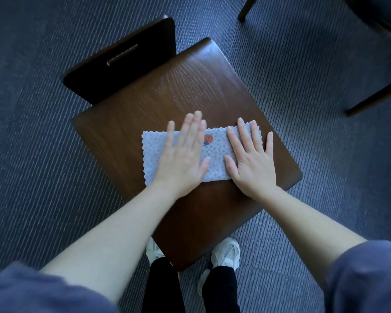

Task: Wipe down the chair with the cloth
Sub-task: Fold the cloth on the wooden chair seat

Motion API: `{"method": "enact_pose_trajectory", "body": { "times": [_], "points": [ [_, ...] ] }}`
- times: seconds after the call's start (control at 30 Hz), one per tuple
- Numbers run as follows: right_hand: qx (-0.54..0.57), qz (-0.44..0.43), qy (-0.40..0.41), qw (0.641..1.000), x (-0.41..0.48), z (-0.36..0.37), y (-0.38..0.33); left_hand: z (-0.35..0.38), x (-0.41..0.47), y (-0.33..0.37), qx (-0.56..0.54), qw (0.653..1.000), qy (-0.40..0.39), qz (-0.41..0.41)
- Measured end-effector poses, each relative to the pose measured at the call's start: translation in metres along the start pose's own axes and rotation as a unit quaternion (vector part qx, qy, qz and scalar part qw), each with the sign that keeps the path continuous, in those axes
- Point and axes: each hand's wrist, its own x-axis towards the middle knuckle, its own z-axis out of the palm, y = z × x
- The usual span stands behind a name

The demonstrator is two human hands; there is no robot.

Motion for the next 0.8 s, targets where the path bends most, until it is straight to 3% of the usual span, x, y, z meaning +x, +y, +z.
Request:
{"method": "enact_pose_trajectory", "body": {
  "times": [0.1,0.37,0.47,0.63,0.7,0.8],
  "points": [
    [-0.002,-0.001,0.003,1.0,-0.001,0.0,0.0,0.007,0.005,0.016,-0.007,0.999,-0.008,0.041],
    [-0.002,0.002,-0.022,1.0,0.001,-0.002,0.0,0.008,-0.034,-0.051,0.016,0.998,-0.042,-0.038],
    [0.005,0.003,-0.03,1.0,0.003,-0.012,-0.006,0.005,-0.045,-0.048,0.031,0.992,-0.059,-0.103],
    [0.043,0.006,-0.021,0.999,-0.022,-0.026,-0.043,-0.008,-0.052,-0.003,-0.039,0.95,-0.064,-0.302],
    [0.067,0.035,-0.056,0.996,-0.032,-0.026,-0.055,-0.015,-0.055,0.008,-0.064,0.939,-0.087,-0.326],
    [0.094,0.093,-0.093,0.987,-0.031,-0.027,-0.059,-0.035,-0.062,0.009,-0.046,0.949,-0.119,-0.287]
  ]
}}
